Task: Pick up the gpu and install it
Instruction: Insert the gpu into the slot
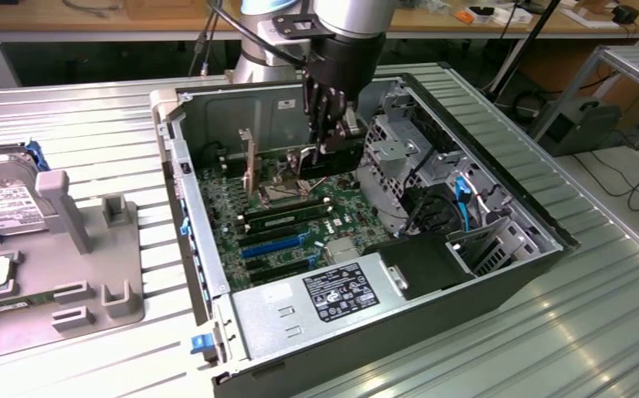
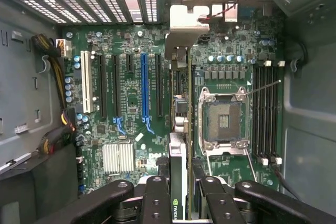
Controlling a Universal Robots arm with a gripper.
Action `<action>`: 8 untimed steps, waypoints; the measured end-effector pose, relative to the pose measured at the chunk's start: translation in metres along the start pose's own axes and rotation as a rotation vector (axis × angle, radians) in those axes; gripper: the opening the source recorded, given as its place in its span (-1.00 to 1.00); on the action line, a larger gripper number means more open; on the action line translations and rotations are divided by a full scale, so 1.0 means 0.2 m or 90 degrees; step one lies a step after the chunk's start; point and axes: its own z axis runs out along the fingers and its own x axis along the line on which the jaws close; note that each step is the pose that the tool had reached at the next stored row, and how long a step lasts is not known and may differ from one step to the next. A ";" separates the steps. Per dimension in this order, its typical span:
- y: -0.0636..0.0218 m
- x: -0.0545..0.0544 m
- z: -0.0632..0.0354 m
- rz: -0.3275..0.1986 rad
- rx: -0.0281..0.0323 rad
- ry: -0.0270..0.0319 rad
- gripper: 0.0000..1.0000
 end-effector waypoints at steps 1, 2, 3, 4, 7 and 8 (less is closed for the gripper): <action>0.000 0.00 0.006 0.000 0.0001 -0.0001 -0.47; 0.000 0.00 0.017 0.000 0.0001 0.0000 -0.47; 0.000 0.00 0.023 0.000 0.0001 0.0000 -0.47; 0.000 0.00 0.026 0.000 0.0002 0.0000 -0.47; 0.000 0.00 0.032 0.000 0.0001 0.0001 -0.47; 0.000 0.00 0.032 0.000 0.0002 0.0001 -0.47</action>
